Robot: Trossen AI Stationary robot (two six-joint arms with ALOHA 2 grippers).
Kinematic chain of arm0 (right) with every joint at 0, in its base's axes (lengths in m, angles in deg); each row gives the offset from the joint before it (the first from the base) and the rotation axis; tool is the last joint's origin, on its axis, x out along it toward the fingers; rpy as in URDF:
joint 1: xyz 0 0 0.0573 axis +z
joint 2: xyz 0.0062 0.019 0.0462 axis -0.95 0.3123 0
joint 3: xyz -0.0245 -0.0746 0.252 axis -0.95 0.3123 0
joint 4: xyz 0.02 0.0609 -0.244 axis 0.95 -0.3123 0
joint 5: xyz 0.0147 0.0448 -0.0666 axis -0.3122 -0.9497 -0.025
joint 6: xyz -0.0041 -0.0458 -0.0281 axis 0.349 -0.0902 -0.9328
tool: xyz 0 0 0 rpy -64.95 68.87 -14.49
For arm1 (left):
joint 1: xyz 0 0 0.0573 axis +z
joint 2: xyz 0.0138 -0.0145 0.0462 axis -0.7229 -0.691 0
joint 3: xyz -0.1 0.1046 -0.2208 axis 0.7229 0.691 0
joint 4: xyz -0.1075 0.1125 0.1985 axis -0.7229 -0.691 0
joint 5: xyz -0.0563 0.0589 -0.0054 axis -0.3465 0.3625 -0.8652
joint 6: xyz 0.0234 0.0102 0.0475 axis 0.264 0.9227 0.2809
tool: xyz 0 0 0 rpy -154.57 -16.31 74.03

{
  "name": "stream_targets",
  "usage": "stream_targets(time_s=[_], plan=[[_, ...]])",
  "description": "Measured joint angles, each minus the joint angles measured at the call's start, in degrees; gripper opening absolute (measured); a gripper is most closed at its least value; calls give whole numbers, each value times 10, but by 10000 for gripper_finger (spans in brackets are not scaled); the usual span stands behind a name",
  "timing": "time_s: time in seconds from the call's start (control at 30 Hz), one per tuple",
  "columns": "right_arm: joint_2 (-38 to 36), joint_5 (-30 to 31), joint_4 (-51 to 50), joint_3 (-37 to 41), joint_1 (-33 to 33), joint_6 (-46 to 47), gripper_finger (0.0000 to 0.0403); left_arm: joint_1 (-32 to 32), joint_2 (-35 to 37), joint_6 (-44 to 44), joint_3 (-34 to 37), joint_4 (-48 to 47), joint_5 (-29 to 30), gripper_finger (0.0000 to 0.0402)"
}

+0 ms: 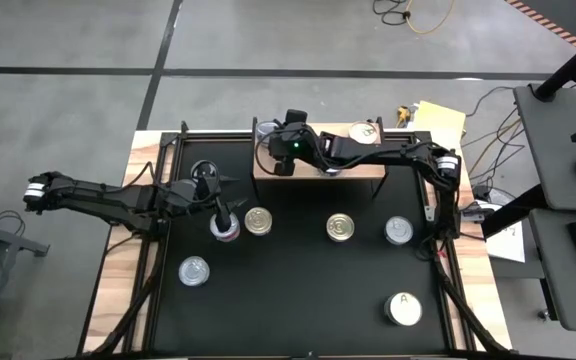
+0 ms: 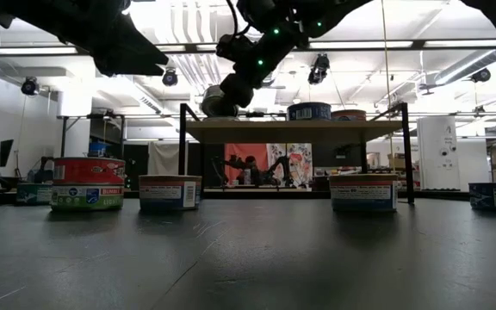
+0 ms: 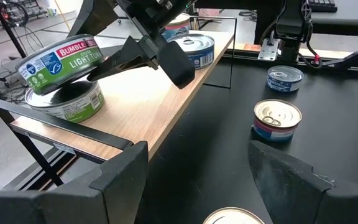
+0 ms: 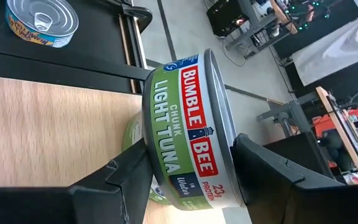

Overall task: Stack canned seafood by type on shelf
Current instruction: Stack the green white tuna can on top of the green white tuna can on the shelf

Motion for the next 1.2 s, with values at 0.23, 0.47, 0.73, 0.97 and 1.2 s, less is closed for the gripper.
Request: stream_targets(time_s=[0.23, 0.47, 0.73, 0.97, 1.2], plan=[[0, 0, 8, 0, -11, 1, 201, 0, 0, -3, 0, 9, -12, 260], [0, -26, 15, 0, -22, -9, 201, 0, 0, -2, 0, 18, -29, 260], [0, -36, 11, 0, -25, 25, 201, 0, 0, -1, 0, 21, -32, 260], [0, -48, 5, 0, -25, 24, 201, 0, 0, -1, 0, 21, -32, 260], [0, -50, -1, 0, -24, 12, 201, 0, 0, -1, 0, 21, -32, 260]])
